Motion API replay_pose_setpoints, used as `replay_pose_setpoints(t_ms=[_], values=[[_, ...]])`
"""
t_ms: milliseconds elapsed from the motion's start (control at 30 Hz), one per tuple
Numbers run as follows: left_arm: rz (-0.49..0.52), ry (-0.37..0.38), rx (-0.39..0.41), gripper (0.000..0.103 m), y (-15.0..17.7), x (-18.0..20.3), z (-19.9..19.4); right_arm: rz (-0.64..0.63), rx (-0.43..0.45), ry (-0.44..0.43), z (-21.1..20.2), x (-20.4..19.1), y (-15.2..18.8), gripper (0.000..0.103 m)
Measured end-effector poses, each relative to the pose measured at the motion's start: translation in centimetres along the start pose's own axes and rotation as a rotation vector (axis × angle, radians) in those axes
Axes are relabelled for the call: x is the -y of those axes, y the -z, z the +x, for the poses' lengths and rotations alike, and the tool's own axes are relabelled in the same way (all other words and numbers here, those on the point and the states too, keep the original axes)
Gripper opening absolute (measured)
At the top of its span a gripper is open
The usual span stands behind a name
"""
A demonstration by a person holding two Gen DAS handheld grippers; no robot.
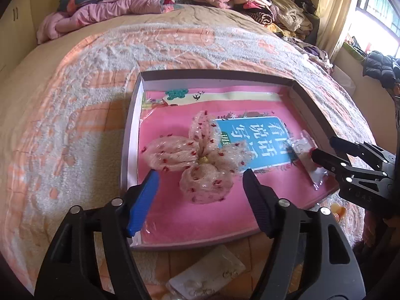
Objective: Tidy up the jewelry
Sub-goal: 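Carry the bow and earring bag into the tray while both tools open to release, then withdraw both open tools from the tray toward the remaining jewelry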
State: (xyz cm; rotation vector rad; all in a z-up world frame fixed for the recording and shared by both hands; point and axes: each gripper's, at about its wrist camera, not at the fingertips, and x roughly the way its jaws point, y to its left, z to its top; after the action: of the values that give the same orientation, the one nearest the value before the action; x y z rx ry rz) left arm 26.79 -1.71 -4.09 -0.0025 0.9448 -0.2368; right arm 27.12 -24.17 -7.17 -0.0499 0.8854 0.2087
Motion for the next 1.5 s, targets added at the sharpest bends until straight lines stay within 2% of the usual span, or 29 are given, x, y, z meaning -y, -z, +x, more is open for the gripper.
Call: replay_pose_setpoints(t_ms=[100, 367, 567, 1000, 1500], values=[[0.004, -0.004, 0.019, 0.072, 0.1, 0.3, -1.1, 0.007, 0.024, 0.002, -1.3, 0.1, 0.3, 0.073], [0.010, -0.008, 0.074, 0.091, 0.4, 1.1, -4.3, 0.022, 0.097, 0.017, -5.3, 0.5, 0.9, 0.084], [0.019, -0.015, 0.116, 0.092, 1.0, 1.7, -6.8, 0.033, 0.147, 0.023, -8.1, 0.6, 1.6, 0.089], [0.025, -0.029, 0.174, 0.092, 3.6, 2.2, -10.8, 0.042, 0.214, 0.006, -13.4, 0.1, 3.9, 0.090], [-0.045, -0.060, 0.162, 0.092, 7.8, -1.0, -12.5, -0.014, 0.174, -0.026, -14.5, -2.5, 7.3, 0.090]])
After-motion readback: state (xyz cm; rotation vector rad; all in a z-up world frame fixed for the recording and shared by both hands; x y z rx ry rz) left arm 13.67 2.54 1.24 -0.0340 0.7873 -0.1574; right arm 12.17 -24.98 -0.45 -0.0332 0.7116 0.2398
